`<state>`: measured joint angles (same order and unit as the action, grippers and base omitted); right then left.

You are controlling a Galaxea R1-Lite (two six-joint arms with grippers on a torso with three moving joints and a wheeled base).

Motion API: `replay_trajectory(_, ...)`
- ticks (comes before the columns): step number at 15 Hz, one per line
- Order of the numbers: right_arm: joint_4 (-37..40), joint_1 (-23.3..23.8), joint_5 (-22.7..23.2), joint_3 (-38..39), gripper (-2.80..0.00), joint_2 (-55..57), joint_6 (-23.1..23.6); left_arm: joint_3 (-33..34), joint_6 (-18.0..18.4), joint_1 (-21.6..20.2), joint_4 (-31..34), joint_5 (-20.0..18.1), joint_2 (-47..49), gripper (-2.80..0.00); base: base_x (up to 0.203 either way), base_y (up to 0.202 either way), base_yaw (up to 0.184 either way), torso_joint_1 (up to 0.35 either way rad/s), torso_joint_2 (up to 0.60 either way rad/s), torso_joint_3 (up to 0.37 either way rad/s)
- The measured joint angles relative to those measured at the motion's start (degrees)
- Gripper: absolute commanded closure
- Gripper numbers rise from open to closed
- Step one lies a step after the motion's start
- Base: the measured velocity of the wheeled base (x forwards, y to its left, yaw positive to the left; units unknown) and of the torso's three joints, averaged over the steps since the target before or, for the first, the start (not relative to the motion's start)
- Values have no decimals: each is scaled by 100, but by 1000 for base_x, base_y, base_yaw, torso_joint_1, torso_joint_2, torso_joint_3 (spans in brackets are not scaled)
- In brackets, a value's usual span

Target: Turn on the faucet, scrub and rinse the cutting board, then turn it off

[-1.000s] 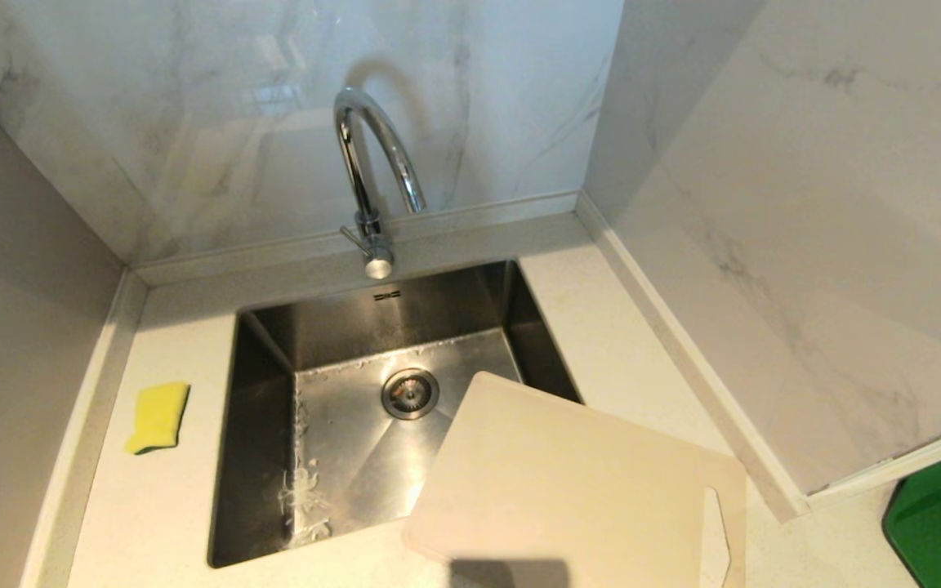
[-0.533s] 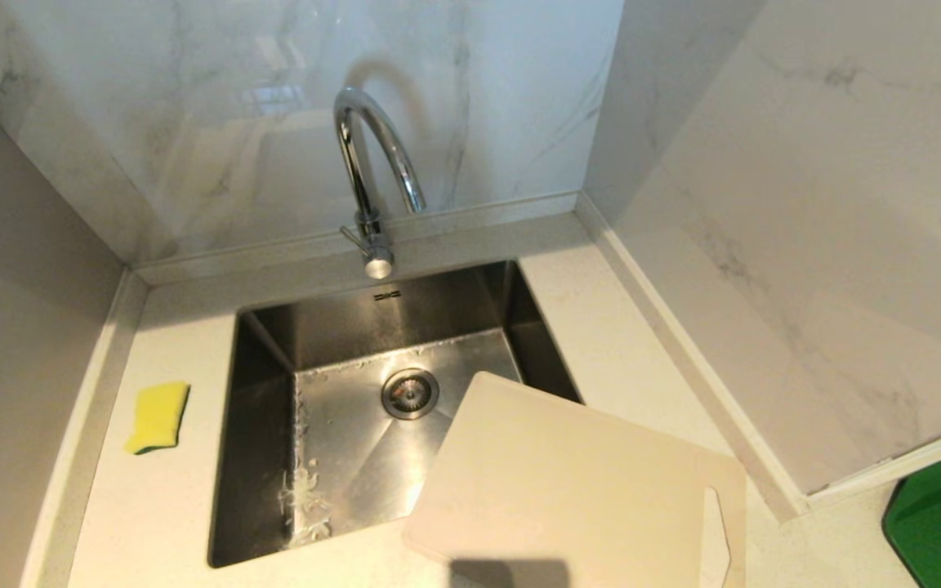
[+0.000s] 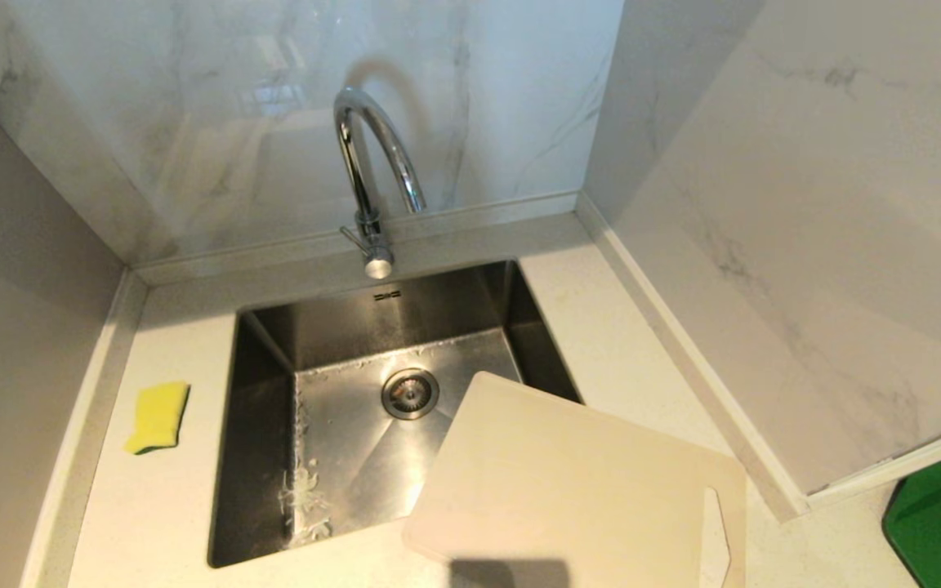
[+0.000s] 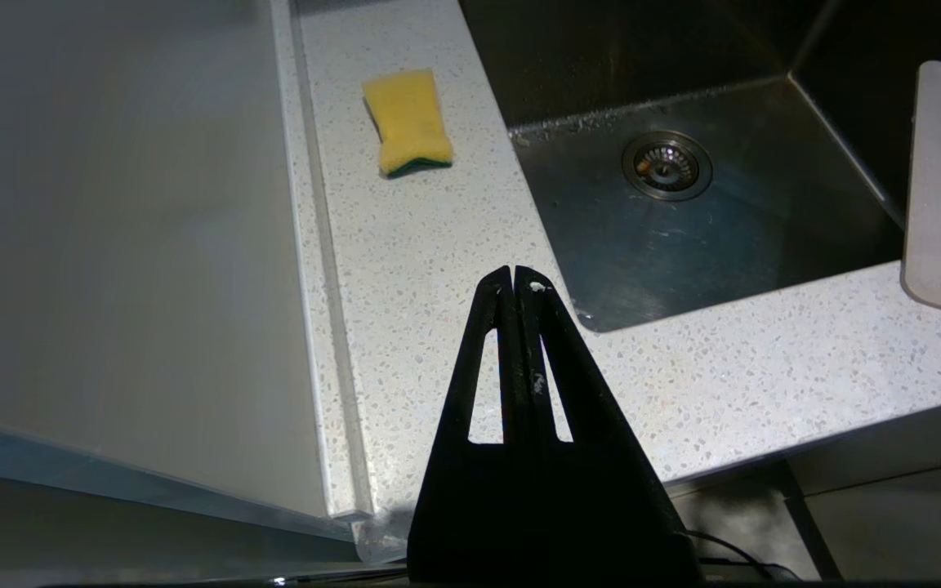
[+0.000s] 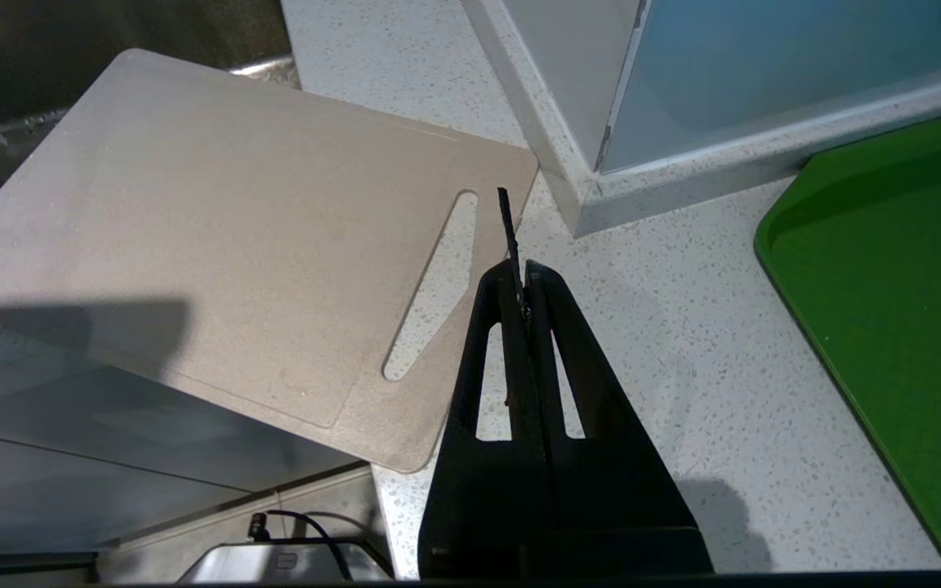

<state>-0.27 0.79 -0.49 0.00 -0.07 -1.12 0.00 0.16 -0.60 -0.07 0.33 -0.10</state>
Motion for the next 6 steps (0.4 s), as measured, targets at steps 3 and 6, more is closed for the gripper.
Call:
replay_trajectory(3,4,0,3,0,0,0,-12,0,0,0,2,-2,0,0,0,0,0,0,0,0)
replay_trajectory(6,3,0,-21,0,0,0,-129,0,0,0,0,-2,0,0,0,0,0,0,0,0)
